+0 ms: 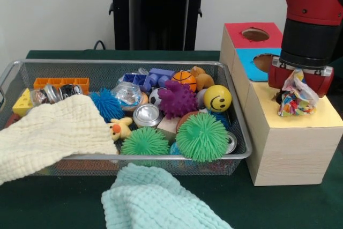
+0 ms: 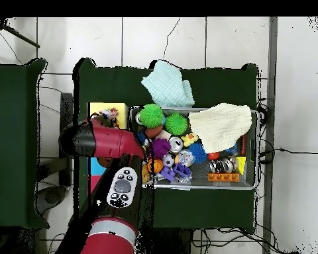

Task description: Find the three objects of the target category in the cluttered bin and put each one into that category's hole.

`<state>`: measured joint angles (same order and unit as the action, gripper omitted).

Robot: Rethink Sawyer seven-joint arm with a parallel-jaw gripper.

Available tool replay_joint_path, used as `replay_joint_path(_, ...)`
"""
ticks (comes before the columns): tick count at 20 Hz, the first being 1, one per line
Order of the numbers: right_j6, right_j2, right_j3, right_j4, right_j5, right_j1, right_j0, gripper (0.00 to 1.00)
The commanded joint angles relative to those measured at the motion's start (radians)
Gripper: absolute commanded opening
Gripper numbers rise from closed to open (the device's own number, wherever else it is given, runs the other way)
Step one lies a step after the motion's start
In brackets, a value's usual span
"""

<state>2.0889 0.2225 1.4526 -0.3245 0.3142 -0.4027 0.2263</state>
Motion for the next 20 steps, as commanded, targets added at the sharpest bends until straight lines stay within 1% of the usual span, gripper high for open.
replay_joint_path(1,0.089,-0.037,0.121,0.049,0.211,0.040,-0.021,1.00)
replay_joint_path(5,0.137,0.000,0.104,0.032,0.238,0.027,0.008,1.00)
replay_joint_path(9,0.149,0.007,0.109,0.026,0.238,-0.003,0.023,1.00)
replay_joint_path(15,0.174,0.068,0.081,0.030,0.377,-0.050,0.068,1.00)
replay_joint_path(17,0.179,0.078,0.083,0.028,0.378,-0.059,0.079,1.00)
replay_joint_path(20,0.186,0.097,0.077,0.028,0.417,-0.077,0.094,1.00)
